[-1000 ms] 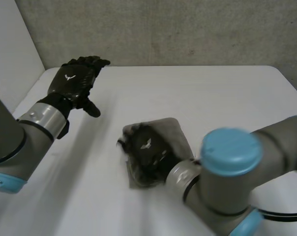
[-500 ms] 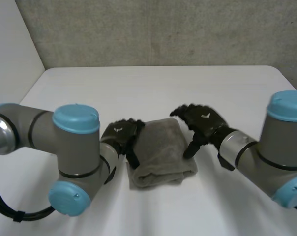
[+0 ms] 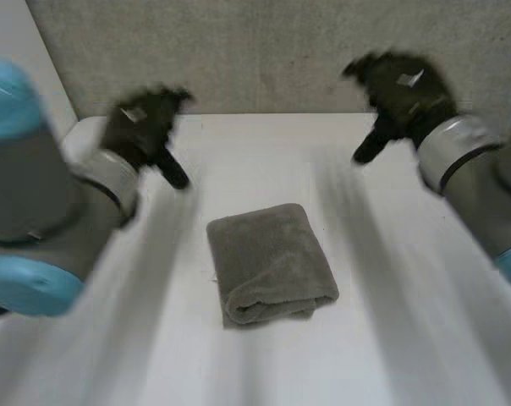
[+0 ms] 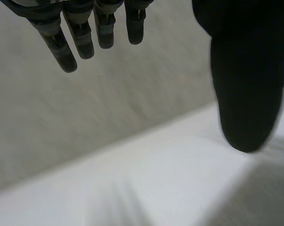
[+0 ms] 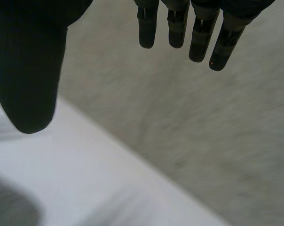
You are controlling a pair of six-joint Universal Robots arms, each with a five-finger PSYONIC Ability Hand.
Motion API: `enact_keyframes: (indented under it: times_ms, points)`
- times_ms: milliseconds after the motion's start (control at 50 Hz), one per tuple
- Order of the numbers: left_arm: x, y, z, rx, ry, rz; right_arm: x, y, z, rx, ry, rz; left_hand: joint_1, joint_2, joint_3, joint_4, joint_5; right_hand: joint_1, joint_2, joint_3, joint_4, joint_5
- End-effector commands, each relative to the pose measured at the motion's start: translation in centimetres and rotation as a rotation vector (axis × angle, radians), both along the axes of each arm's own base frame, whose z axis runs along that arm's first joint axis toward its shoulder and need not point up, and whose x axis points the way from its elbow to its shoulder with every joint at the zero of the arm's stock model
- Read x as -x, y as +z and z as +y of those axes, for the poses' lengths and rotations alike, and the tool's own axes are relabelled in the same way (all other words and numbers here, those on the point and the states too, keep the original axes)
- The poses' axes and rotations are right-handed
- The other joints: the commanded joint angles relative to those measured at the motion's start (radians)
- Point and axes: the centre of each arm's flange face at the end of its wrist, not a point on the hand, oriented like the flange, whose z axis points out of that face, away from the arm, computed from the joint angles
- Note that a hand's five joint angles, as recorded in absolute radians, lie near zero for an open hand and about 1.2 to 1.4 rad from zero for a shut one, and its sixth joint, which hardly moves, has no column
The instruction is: Fold the towel.
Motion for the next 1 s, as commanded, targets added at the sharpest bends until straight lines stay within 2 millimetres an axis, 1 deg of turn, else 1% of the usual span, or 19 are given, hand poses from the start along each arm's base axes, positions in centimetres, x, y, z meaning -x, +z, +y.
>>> enact_keyframes:
  times_ms: [20,40,80,120,180,240,380,420,500,620,720,1000]
  points:
    - [-5.6,7.9,-0.4,0.145,0.147,0.054,3.2,5.5,0.4,0.129,-0.151,-0.075,0.039,0.036,0.036,0.036,0.02,-0.037,-0.058,-0.039,-0.057,-0.065]
    - [-6.1,8.2,-0.3,0.128,0.15,0.044,3.4,5.9,0.6,0.122,-0.154,-0.072,0.033,0.031,0.03,0.03,0.015,-0.037,-0.058,-0.039,-0.057,-0.065]
    - [-6.4,8.6,-0.2,0.111,0.145,0.039,3.5,6.0,0.8,0.105,-0.156,-0.061,0.013,0.01,0.009,0.01,-0.006,-0.037,-0.058,-0.039,-0.057,-0.065]
    - [-6.6,8.5,-0.1,0.085,0.13,0.03,3.6,5.9,0.9,0.08,-0.156,-0.05,0.001,-0.002,-0.003,-0.002,-0.018,-0.037,-0.058,-0.039,-0.057,-0.065]
    - [-6.4,8.5,0.4,0.06,0.088,0.037,3.6,5.6,1.1,0.034,-0.147,-0.027,-0.005,-0.008,-0.009,-0.008,-0.024,-0.037,-0.058,-0.039,-0.057,-0.065]
    - [-6.2,8.6,0.5,0.048,0.056,0.069,3.5,5.0,0.7,0.009,-0.148,-0.016,-0.005,-0.008,-0.009,-0.008,-0.024,-0.037,-0.058,-0.039,-0.057,-0.065]
    - [-5.8,8.3,0.8,0.027,0.026,0.095,3.5,5.1,0.8,0.011,-0.148,-0.018,-0.005,-0.008,-0.009,-0.008,-0.024,-0.037,-0.058,-0.039,-0.057,-0.065]
    - [-5.7,7.9,1.0,0.015,0.017,0.09,3.4,4.9,0.8,0.006,-0.14,-0.014,-0.008,-0.01,-0.011,-0.011,-0.027,-0.037,-0.058,-0.039,-0.057,-0.065]
    - [-5.6,7.7,1.2,0.012,0.014,0.089,3.2,4.7,1.1,0.001,-0.132,-0.012,-0.008,-0.01,-0.011,-0.011,-0.027,-0.037,-0.058,-0.039,-0.057,-0.065]
    - [-5.6,7.8,1.6,0.015,0.008,0.09,3.1,4.6,1.2,-0.003,-0.126,-0.008,-0.008,-0.01,-0.011,-0.011,-0.027,-0.037,-0.058,-0.039,-0.057,-0.065]
    - [-5.6,7.7,1.6,0.026,0.008,0.092,3.1,4.6,1.2,-0.003,-0.126,-0.008,-0.008,-0.01,-0.011,-0.011,-0.027,-0.037,-0.058,-0.039,-0.057,-0.065]
    - [-5.8,8.6,2.0,0.125,0.004,0.121,3.3,4.7,1.1,0.001,-0.132,-0.008,-0.008,-0.01,-0.011,-0.011,-0.027,-0.037,-0.058,-0.039,-0.057,-0.065]
